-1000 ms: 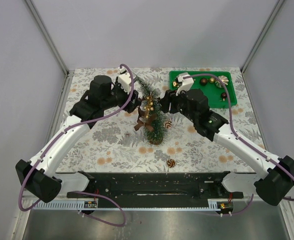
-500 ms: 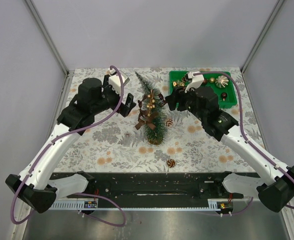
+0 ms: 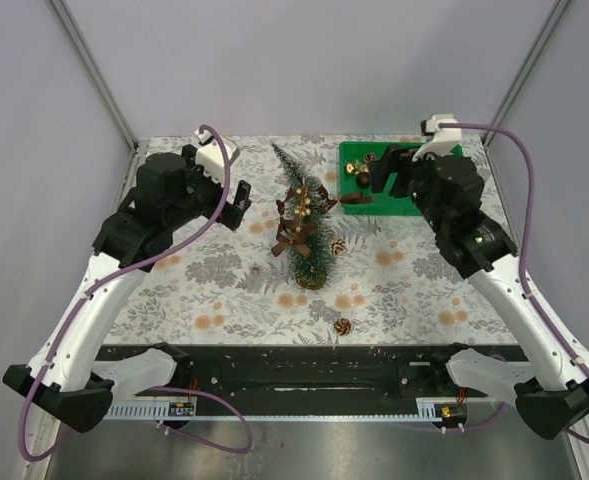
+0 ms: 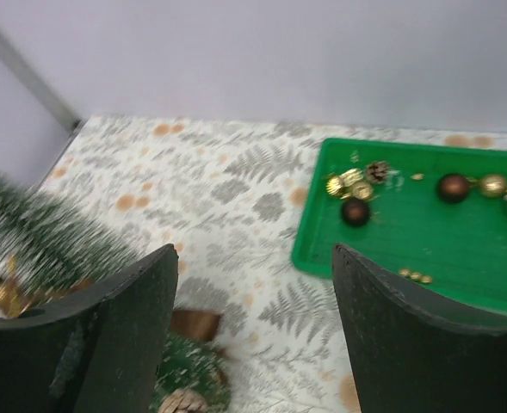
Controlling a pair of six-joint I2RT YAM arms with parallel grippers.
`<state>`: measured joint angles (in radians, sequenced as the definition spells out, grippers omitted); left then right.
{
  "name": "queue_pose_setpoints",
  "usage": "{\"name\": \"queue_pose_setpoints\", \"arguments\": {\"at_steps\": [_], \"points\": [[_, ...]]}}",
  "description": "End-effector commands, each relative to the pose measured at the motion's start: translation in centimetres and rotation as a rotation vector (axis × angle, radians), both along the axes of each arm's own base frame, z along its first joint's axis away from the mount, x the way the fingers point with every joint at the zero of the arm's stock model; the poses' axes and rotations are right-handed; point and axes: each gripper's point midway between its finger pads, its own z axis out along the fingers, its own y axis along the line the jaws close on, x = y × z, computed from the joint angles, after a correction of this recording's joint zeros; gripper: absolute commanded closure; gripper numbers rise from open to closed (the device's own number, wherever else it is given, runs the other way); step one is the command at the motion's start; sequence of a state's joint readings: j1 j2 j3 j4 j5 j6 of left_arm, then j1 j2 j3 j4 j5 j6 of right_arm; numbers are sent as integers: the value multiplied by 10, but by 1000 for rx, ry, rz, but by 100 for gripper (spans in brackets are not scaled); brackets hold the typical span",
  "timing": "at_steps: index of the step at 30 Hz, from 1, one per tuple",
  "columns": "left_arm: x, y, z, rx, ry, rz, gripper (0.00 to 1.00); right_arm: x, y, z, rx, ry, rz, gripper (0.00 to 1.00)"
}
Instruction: Decorate the small christmas tree
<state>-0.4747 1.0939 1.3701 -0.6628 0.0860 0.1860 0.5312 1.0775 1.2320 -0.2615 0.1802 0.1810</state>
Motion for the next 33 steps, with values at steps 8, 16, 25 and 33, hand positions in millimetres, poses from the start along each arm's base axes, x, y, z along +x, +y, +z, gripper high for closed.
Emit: {"name": "queue_pose_setpoints", "arguments": {"at_steps": [8,16,25,33], "points": [[-2,19,10,-69,88,24,1,113,-187,-43,142,205,-603,20],[-8,4,-25,-85,203,-52,1,202,-249,-154,96,427,-775,7],[7,-12,-51,-124,279,-124,1,259,-274,-213,23,515,-802,3],[14,-24,-60,-164,299,-161,1,287,-289,-263,47,605,-831,2]]}}
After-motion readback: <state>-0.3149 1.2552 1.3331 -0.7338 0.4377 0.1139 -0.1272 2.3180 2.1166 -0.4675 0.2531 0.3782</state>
